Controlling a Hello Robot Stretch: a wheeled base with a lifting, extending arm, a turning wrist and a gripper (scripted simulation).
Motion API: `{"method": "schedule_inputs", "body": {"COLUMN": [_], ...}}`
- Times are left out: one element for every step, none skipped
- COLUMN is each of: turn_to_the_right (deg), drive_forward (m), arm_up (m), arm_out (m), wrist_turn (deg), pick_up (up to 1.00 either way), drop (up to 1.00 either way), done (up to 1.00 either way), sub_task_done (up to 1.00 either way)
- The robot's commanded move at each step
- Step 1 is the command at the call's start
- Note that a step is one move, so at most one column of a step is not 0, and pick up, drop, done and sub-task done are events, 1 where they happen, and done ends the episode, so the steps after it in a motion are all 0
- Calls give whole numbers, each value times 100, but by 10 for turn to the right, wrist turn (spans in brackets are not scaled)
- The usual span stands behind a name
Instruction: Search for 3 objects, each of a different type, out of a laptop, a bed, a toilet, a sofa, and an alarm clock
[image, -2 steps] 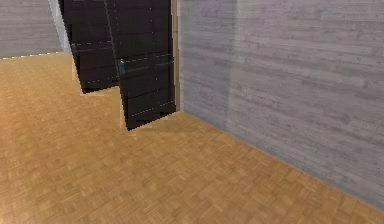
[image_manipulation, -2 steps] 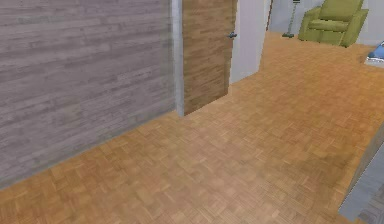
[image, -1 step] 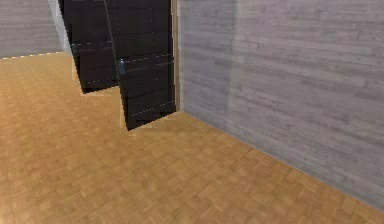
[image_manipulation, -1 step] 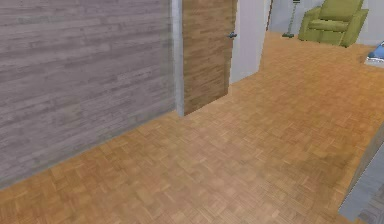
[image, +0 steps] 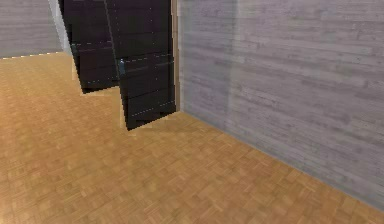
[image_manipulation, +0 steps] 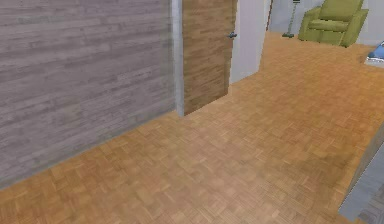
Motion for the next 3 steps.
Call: {"method": "schedule_inputs", "body": {"turn_to_the_right": [420, 0, -450], "drive_forward": [0, 30, 0], "arm_up": [0, 0, 0], "arm_out": [0, 0, 0], "wrist_turn": [0, 0, 0], "pick_up": [0, 0, 0], "drop": [0, 0, 0], "done": [0, 0, 0], "sub_task_done": [0, 0, 0]}}
